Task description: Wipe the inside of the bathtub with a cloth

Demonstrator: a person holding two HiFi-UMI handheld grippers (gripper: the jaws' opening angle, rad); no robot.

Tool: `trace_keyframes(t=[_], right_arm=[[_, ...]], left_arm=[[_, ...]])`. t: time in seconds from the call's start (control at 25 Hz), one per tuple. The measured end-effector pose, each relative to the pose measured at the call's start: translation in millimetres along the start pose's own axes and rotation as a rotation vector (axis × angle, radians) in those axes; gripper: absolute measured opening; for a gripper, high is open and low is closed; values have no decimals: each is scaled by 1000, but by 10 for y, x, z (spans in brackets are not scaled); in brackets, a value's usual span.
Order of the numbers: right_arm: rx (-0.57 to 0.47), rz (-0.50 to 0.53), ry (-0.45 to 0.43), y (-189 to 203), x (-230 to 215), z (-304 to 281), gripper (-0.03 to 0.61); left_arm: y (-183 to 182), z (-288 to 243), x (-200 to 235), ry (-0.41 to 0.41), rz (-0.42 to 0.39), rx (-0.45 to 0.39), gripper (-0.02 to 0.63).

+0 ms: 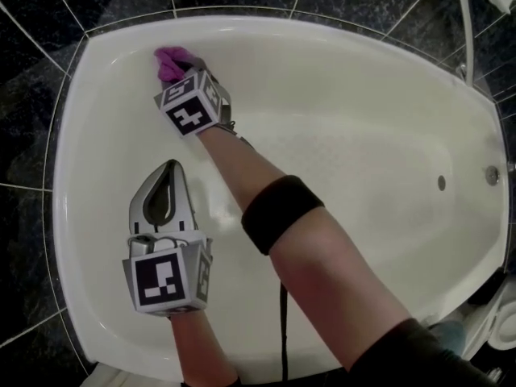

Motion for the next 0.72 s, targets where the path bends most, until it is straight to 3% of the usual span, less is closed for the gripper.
trace_keyframes(t=[0.12,0.24,0.44,0.52,0.72], right_arm=[[-40,3,84,26,-365,276,89],[-16,38,175,211,-896,665,87],[20,-23,367,547,-1830,1402,89],[21,-82,466,687,-2167,1721,88],[-7,-377,789,1219,-3126,2605,87]], left_arm=[[0,-7,-9,5,0,0,0],[10,-16,-59,26,-31,9,0],[-6,-43,-141,50,-62,16,0],[-12,-51,-193,65,-74,34,0],[-21,-94,-356,114,-101,42,0]])
Point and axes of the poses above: the fingertips, and each gripper's own axes: z backward along the fingers, x to its left, y out of its underside, the point moved 10 cm from there along z, backward along the fingers, and after that the axes turned 10 degrees about -z, right-handed, at the moved point
